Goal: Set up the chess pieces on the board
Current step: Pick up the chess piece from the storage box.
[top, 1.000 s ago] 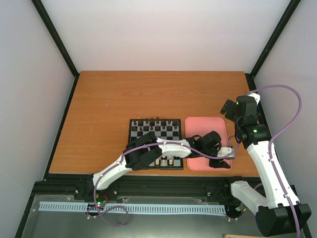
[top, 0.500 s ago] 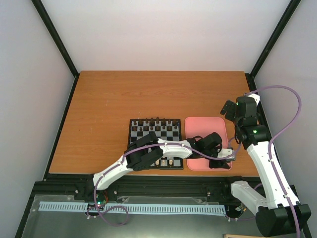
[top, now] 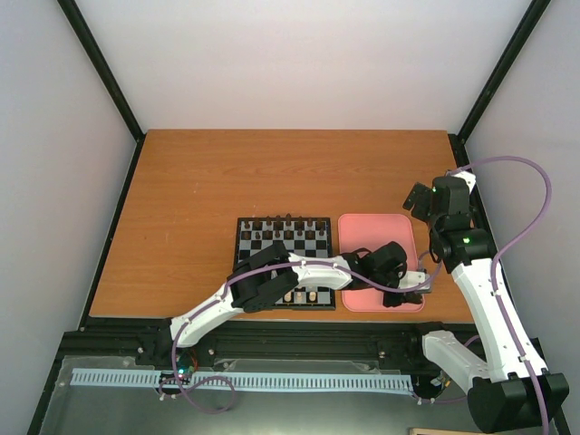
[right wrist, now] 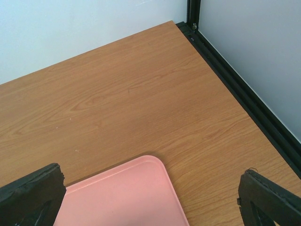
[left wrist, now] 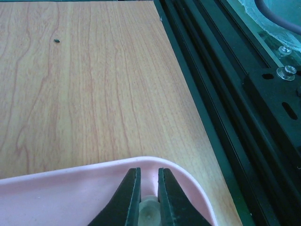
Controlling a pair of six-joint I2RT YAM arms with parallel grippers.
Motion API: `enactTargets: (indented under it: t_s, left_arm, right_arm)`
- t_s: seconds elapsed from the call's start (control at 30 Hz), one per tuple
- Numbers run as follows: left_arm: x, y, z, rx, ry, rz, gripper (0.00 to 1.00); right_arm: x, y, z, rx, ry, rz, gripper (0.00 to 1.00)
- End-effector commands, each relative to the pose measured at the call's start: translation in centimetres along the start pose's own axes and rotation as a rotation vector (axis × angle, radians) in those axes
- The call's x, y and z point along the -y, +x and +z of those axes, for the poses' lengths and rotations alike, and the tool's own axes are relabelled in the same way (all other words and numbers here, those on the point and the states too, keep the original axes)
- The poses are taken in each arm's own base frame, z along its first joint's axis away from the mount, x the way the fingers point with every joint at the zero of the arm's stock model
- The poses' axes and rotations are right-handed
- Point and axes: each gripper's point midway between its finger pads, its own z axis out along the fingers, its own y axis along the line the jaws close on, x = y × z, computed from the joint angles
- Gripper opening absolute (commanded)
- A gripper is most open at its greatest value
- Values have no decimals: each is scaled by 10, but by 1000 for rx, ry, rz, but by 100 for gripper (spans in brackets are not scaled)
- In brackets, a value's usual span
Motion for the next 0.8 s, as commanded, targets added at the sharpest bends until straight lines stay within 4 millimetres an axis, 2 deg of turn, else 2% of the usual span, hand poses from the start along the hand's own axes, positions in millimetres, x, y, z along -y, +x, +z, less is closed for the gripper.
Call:
enactTargets:
  t_s: [0.0, 0.17, 0.6, 0.77]
  left_arm:
    - [2, -9, 2, -1, -14, 34, 1]
    - [-3, -8, -4, -31, -59, 63, 1]
    - [-29, -11, -48, -83, -271, 136, 1]
    - [-33, -14, -62, -93, -329, 156, 1]
  right_arm:
    - [4, -8, -4, 41, 7, 11, 100]
    - [4, -10, -7, 49, 5, 15, 100]
    - [5, -15, -15, 73, -4, 19, 100]
    - [6, -17, -18, 81, -7, 22, 100]
